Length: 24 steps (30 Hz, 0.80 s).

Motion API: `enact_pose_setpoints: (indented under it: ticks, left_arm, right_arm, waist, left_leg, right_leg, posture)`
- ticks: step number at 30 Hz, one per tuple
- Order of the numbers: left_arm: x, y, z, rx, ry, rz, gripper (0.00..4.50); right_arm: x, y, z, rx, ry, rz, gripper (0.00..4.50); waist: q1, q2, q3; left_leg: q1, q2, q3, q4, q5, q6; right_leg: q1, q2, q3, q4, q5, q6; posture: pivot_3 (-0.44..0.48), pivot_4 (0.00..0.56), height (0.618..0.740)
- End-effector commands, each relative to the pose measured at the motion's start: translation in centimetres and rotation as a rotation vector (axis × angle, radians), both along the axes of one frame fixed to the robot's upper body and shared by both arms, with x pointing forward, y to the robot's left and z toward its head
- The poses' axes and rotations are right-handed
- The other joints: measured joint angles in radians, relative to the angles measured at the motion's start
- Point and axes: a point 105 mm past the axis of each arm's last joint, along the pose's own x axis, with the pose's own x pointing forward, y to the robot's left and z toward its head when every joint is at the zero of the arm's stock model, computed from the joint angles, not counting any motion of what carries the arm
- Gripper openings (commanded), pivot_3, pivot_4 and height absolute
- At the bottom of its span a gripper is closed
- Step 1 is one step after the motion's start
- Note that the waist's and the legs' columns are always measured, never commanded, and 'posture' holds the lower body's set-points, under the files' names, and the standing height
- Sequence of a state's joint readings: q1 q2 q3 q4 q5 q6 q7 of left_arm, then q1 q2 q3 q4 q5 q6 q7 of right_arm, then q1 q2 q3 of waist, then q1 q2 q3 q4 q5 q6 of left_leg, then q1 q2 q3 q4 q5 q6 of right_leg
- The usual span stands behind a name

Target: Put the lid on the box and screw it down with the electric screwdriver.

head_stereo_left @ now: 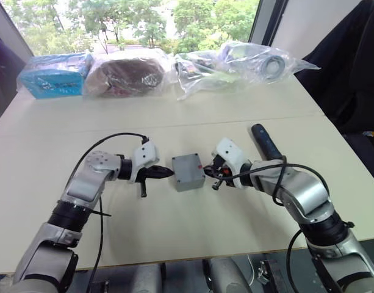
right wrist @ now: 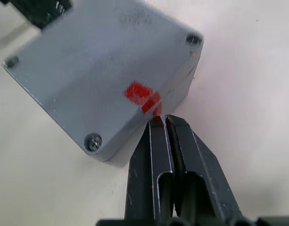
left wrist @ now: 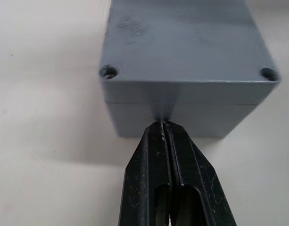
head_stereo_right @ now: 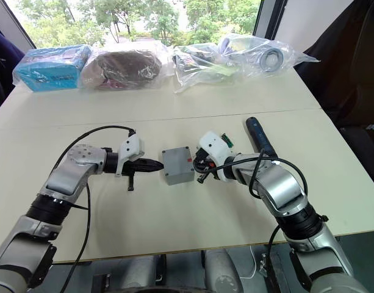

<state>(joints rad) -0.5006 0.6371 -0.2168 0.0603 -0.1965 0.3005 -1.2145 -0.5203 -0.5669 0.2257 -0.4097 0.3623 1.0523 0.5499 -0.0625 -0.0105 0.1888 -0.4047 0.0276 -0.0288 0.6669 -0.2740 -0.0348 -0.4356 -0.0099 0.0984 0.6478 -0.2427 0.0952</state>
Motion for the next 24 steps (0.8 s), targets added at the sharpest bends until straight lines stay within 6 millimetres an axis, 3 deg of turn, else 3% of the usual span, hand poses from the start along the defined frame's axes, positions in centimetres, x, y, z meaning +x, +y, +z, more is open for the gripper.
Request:
enact_pose_setpoints:
  ticks: [1, 3, 8, 14, 24]
  left_arm:
    - [-1.0, 0.9, 2.6, -0.023, -0.053, -0.016, 0.0]
    - [-1.3, 0.8, 3.9, -0.05, -0.065, -0.017, 0.0]
    - [-1.3, -0.6, 6.4, -0.121, -0.108, -0.027, 0.0]
    - [-1.0, -1.7, 7.8, -0.158, -0.145, -0.027, 0.0]
    - [-0.1, -1.6, 8.0, -0.169, -0.185, 0.005, 0.0]
  right_arm:
    - [1.7, -2.9, 3.9, 0.051, -0.187, -0.131, 0.05]
    - [2.7, -4.1, 4.3, 0.078, -0.213, -0.19, 0.05]
    - [4.9, -6.1, 3.4, 0.1, -0.212, -0.277, 1.86]
    - [6.7, -6.3, 2.3, 0.122, -0.207, -0.298, 4.08]
    - [9.0, -6.2, 0.6, 0.158, -0.156, -0.322, 4.08]
  waist:
    - [-0.001, 0.0, 0.0]
    - [0.0, 0.0, 0.0]
    - [0.002, -0.001, 0.0]
    - [-0.009, 0.0, 0.0]
    - [-0.007, 0.0, 0.0]
  left_leg:
    - [0.0, 0.0, 0.0, 0.0, 0.0, 0.0]
    - [0.0, 0.0, 0.0, 0.0, 0.0, 0.0]
    - [0.001, 0.0, 0.0, 0.0, 0.0, 0.0]
    - [0.001, 0.0, 0.001, 0.0, 0.0, 0.0]
    - [0.001, 0.0, 0.001, 0.0, 0.0, 0.0]
  right_leg:
    - [0.0, 0.0, 0.0, 0.0, 0.0, 0.0]
    - [0.0, 0.0, 0.0, 0.0, 0.0, 0.0]
    - [0.001, 0.0, 0.0, 0.0, 0.0, 0.0]
    - [0.001, 0.0, 0.0, 0.0, 0.0, 0.0]
    - [0.001, 0.0, 0.001, 0.0, 0.0, 0.0]
  posture:
    - [0.0, 0.15, 0.74]
    - [0.0, 0.15, 0.74]
    - [0.0, 0.15, 0.74]
    - [0.0, 0.15, 0.74]
    - [0.0, 0.15, 0.74]
